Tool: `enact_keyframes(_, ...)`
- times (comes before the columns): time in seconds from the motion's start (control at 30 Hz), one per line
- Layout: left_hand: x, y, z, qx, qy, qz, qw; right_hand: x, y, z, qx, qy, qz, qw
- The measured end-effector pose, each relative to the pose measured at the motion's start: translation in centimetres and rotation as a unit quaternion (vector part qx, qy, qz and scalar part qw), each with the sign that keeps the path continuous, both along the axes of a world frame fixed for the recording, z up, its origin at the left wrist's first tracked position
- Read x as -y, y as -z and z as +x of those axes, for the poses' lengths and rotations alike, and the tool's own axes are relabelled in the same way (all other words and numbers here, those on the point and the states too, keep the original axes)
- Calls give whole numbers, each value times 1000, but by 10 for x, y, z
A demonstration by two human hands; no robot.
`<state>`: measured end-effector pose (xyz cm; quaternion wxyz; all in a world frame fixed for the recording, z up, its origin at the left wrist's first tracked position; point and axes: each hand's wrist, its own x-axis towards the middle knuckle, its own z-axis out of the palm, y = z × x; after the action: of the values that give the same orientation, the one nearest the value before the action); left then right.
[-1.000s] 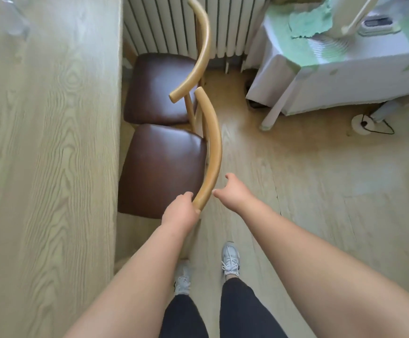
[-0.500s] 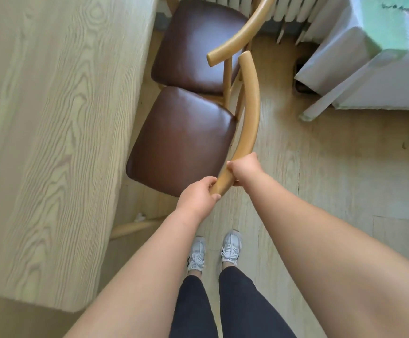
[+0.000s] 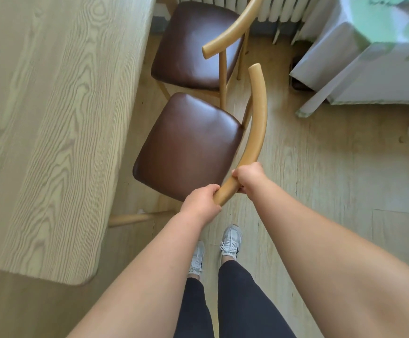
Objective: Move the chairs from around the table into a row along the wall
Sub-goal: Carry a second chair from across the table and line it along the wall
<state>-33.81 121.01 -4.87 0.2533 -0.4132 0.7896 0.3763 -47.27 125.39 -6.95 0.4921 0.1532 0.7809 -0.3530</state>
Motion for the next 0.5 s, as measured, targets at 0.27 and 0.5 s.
enact_keyframes(0.27,-50,0,38,-3,116,-22,993,-65,2,45,-2,72,7,997)
enact_keyframes(0.5,-69,-3,107,0,185,-31,982,-108,10,133,-6,184,-29,982)
